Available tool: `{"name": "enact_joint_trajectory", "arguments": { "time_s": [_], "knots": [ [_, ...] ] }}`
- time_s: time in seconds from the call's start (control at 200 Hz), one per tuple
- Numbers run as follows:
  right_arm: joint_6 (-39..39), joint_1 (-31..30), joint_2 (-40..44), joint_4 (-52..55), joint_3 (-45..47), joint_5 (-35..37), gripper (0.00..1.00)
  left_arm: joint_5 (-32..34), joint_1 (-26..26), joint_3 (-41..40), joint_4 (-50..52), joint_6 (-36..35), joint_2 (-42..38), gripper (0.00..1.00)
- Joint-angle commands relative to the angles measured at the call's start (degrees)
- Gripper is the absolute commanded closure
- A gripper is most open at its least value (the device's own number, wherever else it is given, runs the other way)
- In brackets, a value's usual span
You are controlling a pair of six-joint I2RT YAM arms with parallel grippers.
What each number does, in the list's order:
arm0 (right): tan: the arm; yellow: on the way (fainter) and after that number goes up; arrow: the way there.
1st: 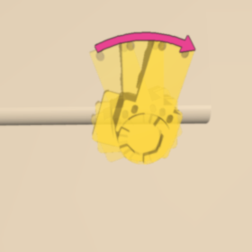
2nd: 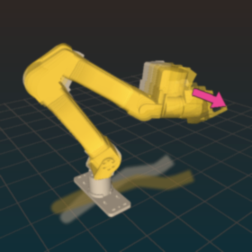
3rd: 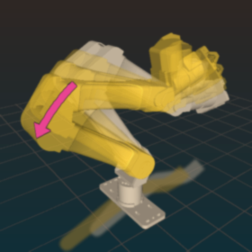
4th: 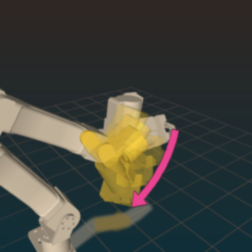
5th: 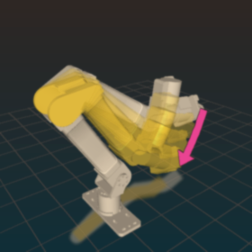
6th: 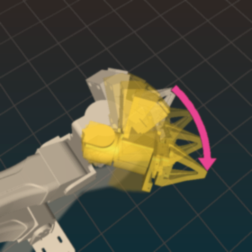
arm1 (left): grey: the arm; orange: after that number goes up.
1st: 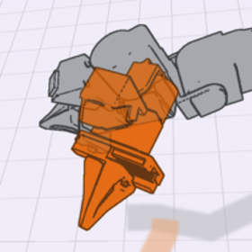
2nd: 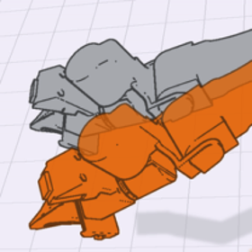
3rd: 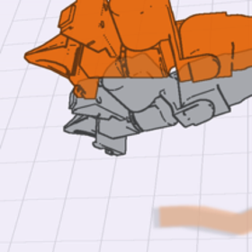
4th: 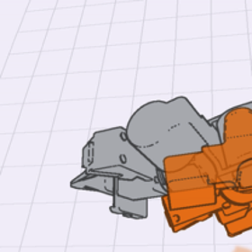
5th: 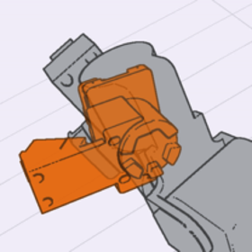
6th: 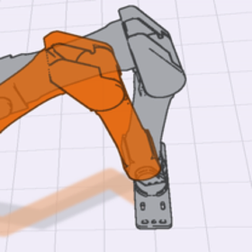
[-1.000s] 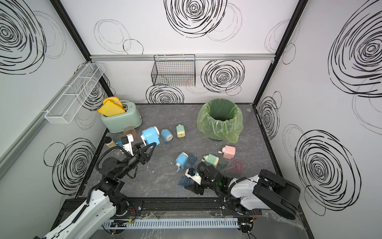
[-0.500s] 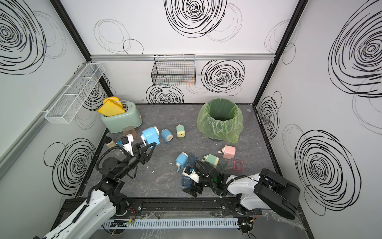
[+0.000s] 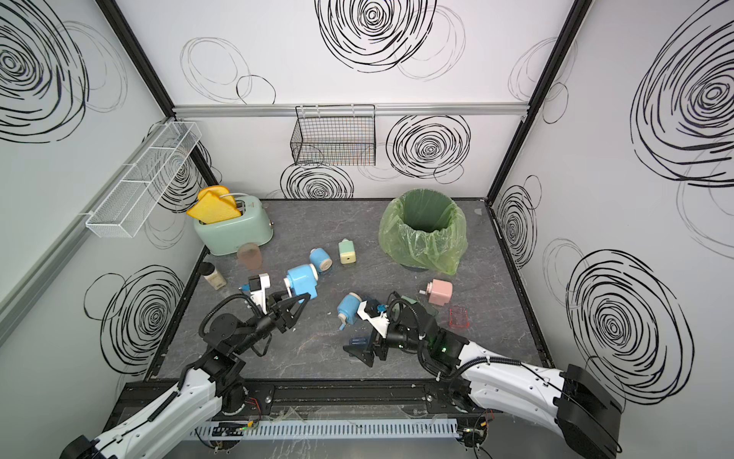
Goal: Take out the pencil sharpener tray and clean the shavings
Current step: Place the container at the center of the board.
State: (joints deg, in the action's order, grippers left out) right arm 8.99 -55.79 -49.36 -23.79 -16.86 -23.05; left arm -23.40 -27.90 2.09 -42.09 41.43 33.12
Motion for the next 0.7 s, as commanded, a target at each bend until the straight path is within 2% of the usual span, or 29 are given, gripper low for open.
{"name": "enact_joint_trajectory", "arguments": {
  "time_s": [0.0,0.125,0.23,0.335,0.46,0.695],
  "knots": [
    [5.4,3.5,-1.0,-5.3,-3.6,-4.8,0.01,-2.2,-6.0,-1.7,-11.6,-1.4,-2.1,0.72],
    [11.1,10.6,-8.9,-3.0,-11.7,-16.8,0.01,-3.5,-13.5,-2.9,-10.4,-7.3,-3.8,0.70],
    [16.0,13.5,-14.6,-8.0,-15.2,-26.7,0.01,-5.6,-16.2,-3.3,-11.8,-8.8,-3.4,0.70],
    [17.3,12.6,-15.8,-11.8,-16.3,-28.9,0.01,-7.1,-17.2,-2.6,-11.2,-9.9,-2.5,0.71],
    [15.8,10.6,-16.0,-10.7,-18.6,-31.0,0.01,-6.6,-17.6,-2.1,-9.9,-10.7,-2.2,0.71],
    [17.8,9.9,-14.4,-13.6,-17.7,-30.6,0.01,-6.4,-17.6,-1.9,-9.4,-10.7,-2.6,0.71]
  ]
}}
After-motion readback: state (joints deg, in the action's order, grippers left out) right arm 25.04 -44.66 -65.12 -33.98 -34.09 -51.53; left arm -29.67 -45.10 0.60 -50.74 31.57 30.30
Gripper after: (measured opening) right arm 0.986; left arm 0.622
